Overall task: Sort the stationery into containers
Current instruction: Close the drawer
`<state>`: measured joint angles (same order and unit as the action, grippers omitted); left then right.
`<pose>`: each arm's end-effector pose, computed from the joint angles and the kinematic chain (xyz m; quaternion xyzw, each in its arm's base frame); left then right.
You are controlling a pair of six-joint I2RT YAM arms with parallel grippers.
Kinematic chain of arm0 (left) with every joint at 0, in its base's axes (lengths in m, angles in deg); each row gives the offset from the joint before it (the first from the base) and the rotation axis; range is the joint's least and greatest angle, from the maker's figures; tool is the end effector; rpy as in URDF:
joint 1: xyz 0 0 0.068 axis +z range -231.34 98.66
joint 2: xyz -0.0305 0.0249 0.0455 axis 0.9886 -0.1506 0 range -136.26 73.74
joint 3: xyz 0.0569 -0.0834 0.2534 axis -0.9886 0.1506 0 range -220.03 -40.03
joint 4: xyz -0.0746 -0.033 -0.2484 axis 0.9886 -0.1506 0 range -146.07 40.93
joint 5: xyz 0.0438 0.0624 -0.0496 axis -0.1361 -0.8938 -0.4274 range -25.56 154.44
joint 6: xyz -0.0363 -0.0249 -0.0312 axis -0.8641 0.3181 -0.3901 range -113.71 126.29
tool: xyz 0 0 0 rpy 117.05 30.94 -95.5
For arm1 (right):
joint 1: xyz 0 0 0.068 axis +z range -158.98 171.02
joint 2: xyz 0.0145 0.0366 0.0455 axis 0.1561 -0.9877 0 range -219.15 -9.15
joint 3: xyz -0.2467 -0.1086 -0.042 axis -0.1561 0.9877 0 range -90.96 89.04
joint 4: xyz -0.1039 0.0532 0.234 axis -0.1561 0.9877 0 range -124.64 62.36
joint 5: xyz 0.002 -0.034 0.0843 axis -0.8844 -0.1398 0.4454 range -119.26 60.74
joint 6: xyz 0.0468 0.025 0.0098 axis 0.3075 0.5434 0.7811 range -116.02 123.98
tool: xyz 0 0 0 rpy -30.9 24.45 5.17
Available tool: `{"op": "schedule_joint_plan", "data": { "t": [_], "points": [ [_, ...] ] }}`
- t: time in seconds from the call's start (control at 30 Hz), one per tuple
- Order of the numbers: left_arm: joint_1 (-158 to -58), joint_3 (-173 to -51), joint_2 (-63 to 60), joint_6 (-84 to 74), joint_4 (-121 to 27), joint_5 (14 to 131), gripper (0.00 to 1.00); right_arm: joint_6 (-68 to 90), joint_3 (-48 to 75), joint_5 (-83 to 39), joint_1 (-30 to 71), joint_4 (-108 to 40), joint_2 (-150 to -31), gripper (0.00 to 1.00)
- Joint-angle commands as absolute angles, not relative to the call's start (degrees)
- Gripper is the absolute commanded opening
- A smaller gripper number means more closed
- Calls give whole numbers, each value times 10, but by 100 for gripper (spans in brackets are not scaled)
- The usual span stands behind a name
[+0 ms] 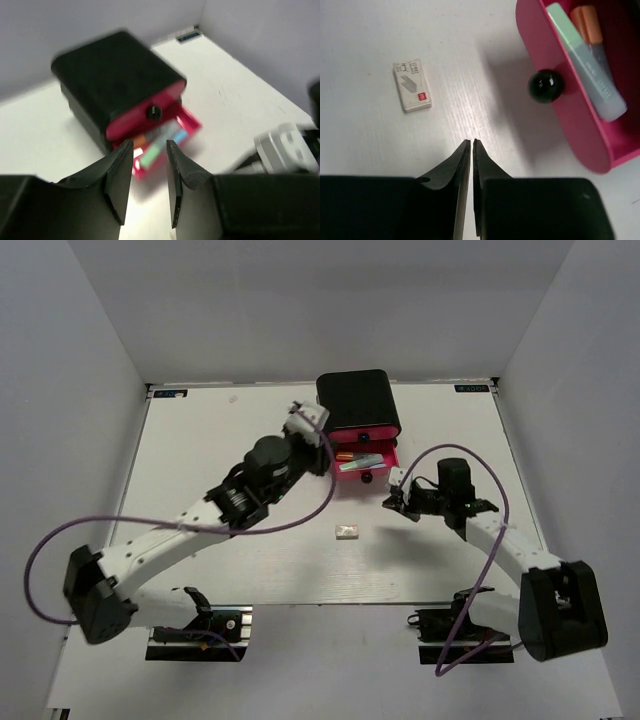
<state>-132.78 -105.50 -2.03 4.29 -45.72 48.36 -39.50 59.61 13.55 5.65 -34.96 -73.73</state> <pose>0.2037 -0.2397 0.3715 0.2258 0.7121 -0.2016 0.6334 0.2105 0.0799 0.2027 -0.5485 0.6392 0.2059 0.4981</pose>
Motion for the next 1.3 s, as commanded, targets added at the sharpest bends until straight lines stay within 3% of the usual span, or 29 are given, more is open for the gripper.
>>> {"op": "schedule_joint_plan", "data": {
  "t": [0.0, 0.13, 0.37, 0.6, 1.1, 1.13, 1.27],
  "points": [
    [-1327, -946, 66, -80, -483, 483, 42, -577, 526, 181, 54, -279, -793, 11],
    [-1333, -857, 161, -135, -488, 461, 40, -671, 458, 181, 54, -233, -873, 10],
    [-1333, -808, 244, -184, -555, 442, 42, -674, 421, 137, 58, -265, -935, 15],
    [-1333, -769, 260, -232, -566, 449, 46, -664, 396, 101, 59, -298, -965, 42],
    [-1333, -741, 243, -268, -547, 468, 47, -654, 342, 95, 58, -327, -1017, 72],
    [-1333, -741, 243, -268, -547, 473, 47, -653, 338, 93, 58, -328, -1017, 84],
    [-1333, -736, 238, -275, -547, 473, 47, -652, 318, 90, 58, -330, -1031, 86]
  ]
}}
